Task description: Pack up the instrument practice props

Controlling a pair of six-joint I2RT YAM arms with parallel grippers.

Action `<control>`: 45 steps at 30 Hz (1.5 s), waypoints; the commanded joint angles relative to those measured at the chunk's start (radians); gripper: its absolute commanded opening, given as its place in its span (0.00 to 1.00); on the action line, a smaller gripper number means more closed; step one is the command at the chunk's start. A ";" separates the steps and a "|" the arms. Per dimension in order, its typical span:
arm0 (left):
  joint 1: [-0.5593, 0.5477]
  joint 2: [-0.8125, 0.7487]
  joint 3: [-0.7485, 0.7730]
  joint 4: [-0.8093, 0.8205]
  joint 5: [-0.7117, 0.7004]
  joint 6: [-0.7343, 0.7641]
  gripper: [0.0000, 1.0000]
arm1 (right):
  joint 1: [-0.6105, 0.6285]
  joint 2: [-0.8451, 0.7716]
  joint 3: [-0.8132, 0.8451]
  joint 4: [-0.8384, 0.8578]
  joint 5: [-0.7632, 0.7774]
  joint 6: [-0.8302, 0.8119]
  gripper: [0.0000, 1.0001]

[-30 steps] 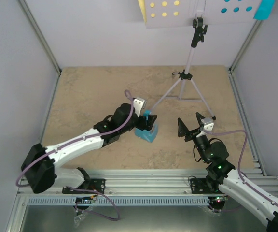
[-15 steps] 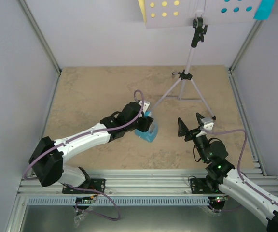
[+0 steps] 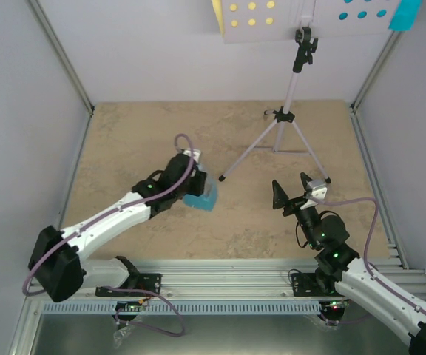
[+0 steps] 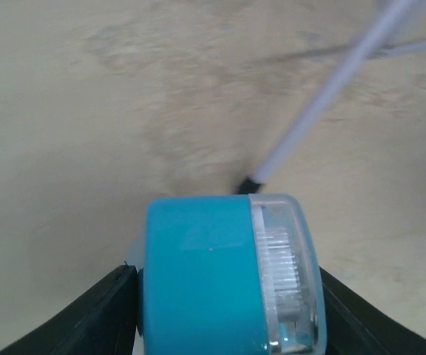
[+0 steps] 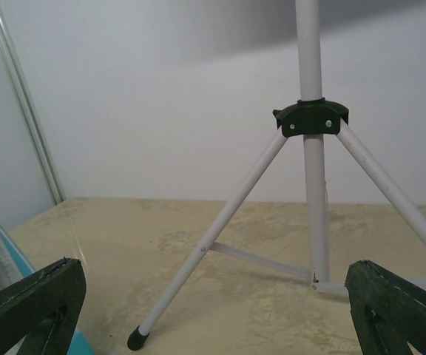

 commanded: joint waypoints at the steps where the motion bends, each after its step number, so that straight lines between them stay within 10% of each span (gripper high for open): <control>1: 0.140 -0.114 -0.028 -0.062 -0.047 -0.013 0.48 | -0.003 -0.014 -0.006 0.006 0.020 0.011 0.98; 27: 0.423 0.429 0.501 0.063 0.385 0.685 0.33 | -0.004 -0.001 -0.005 0.033 0.018 -0.003 0.98; 32: 0.478 0.491 0.543 0.047 0.469 0.688 0.47 | -0.004 0.011 -0.003 0.043 0.015 -0.007 0.98; 37: 0.489 0.511 0.582 0.035 0.485 0.640 0.88 | -0.003 0.017 -0.006 0.052 0.012 -0.006 0.98; 45: 0.480 0.301 0.532 0.163 0.545 0.416 0.99 | -0.003 0.013 0.011 -0.004 -0.010 0.010 0.98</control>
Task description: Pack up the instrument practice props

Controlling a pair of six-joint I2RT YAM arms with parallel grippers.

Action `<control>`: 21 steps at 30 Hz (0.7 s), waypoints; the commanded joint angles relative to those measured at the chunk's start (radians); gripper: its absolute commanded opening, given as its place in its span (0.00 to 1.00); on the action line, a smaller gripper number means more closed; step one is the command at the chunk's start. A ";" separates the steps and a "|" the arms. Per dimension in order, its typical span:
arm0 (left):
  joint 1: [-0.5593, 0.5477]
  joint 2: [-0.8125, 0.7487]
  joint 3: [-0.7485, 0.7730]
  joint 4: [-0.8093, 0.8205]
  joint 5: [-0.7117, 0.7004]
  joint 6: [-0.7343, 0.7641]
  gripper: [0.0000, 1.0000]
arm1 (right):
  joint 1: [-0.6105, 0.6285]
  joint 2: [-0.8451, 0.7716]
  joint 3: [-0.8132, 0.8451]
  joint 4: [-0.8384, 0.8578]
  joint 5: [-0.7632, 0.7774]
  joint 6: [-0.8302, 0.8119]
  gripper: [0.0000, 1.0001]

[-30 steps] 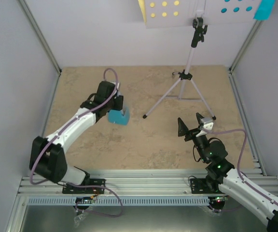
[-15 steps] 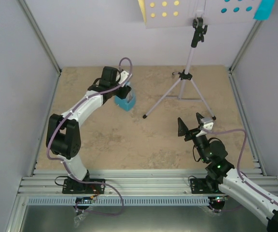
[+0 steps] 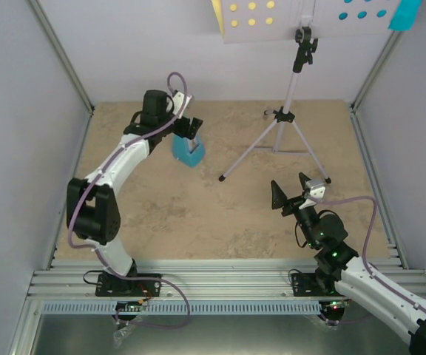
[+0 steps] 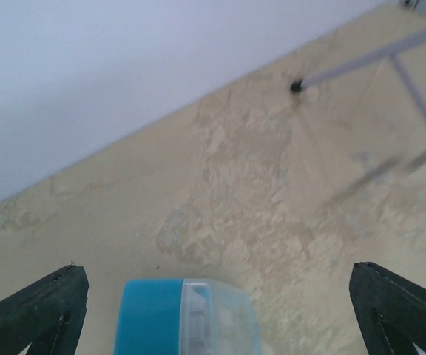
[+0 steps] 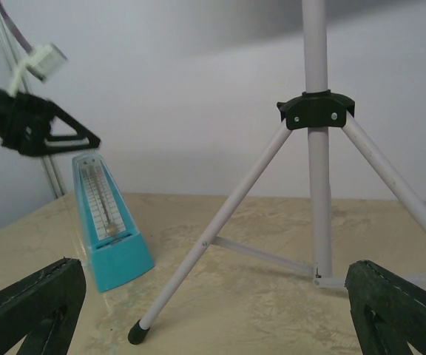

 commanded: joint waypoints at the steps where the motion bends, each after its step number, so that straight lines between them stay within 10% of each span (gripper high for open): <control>1: -0.017 -0.223 -0.036 0.127 0.046 -0.182 0.99 | -0.003 -0.023 0.010 -0.031 -0.005 0.008 0.98; 9: -0.028 -0.633 -0.395 0.279 -0.083 -0.430 0.99 | -0.015 0.006 0.211 -0.163 0.142 -0.035 0.98; 21: -0.028 -0.612 -0.350 0.146 -0.199 -0.426 0.99 | -0.330 0.621 0.893 -0.455 -0.324 -0.018 0.98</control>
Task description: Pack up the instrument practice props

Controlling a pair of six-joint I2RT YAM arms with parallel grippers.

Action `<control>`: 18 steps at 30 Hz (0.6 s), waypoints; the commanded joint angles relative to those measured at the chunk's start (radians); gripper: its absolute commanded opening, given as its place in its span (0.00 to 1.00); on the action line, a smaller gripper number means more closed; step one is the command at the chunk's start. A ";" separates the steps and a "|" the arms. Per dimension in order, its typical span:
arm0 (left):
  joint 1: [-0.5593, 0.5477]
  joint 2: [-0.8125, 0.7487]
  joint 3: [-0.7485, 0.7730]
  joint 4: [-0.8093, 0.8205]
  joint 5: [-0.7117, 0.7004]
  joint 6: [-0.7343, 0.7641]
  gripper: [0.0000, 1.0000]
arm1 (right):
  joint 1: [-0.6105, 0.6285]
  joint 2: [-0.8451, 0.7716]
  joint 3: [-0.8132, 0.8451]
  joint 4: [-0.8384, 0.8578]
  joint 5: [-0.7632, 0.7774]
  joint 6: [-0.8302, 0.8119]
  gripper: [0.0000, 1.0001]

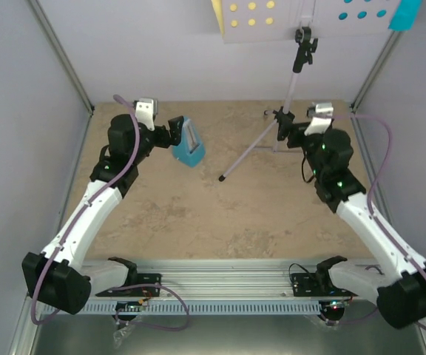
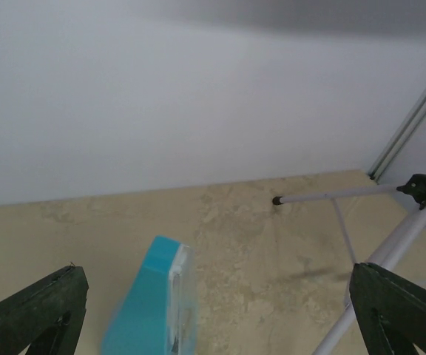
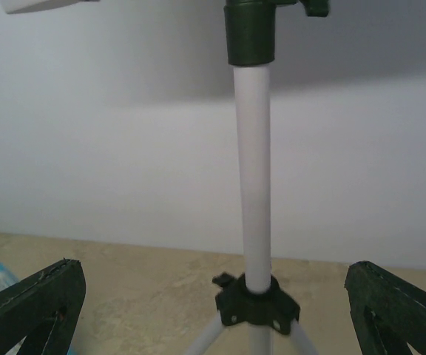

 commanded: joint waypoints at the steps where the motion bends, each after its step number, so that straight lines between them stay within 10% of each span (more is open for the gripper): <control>1: -0.001 -0.032 0.015 -0.008 -0.071 0.001 0.99 | -0.071 0.162 0.166 -0.089 -0.198 -0.002 0.98; 7: -0.001 -0.053 0.006 -0.003 -0.093 0.022 0.99 | -0.127 0.369 0.346 -0.108 -0.230 -0.031 0.96; 18: -0.001 -0.048 0.017 -0.016 -0.080 0.027 0.99 | -0.138 0.467 0.375 0.030 -0.168 -0.093 0.60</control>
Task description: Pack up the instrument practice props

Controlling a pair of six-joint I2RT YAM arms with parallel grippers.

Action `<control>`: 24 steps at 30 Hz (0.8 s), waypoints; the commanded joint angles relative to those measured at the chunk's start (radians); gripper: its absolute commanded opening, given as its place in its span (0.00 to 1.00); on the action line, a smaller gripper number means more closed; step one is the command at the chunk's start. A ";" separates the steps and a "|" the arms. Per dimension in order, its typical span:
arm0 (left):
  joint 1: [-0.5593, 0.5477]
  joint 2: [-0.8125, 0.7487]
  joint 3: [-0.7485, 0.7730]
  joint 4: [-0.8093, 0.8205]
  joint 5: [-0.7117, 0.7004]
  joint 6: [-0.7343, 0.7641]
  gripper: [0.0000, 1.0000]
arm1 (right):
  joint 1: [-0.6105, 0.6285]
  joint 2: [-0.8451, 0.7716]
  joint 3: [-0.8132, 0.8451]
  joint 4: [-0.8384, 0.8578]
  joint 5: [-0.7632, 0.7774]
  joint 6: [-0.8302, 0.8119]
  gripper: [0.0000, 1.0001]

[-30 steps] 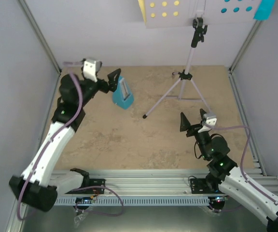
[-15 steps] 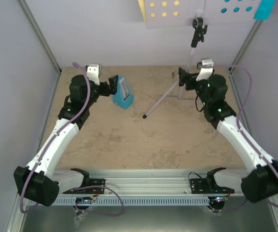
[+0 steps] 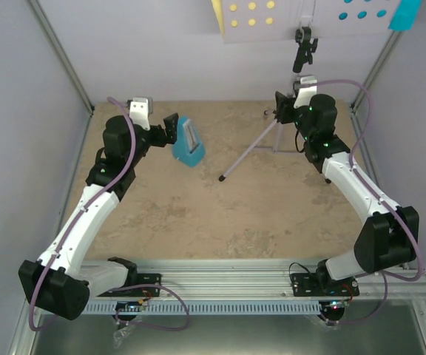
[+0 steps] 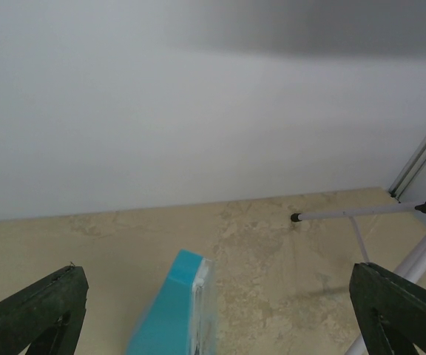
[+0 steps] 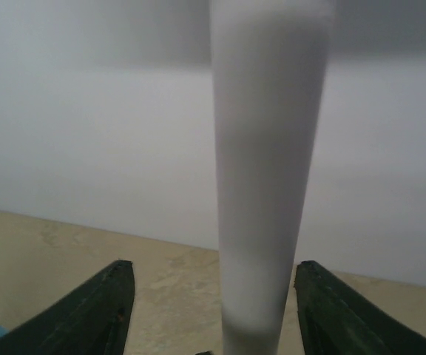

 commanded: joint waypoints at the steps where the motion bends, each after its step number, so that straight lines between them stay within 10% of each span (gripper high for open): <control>1: -0.001 -0.007 0.019 -0.009 -0.002 0.011 0.99 | -0.003 0.041 0.038 0.081 0.013 -0.045 0.54; 14: 0.000 -0.006 0.017 -0.012 -0.012 0.026 0.99 | -0.003 0.092 0.074 0.150 0.017 -0.107 0.02; 24: -0.004 -0.011 -0.005 0.036 0.124 0.033 0.99 | -0.003 -0.087 -0.075 0.220 -0.244 -0.102 0.01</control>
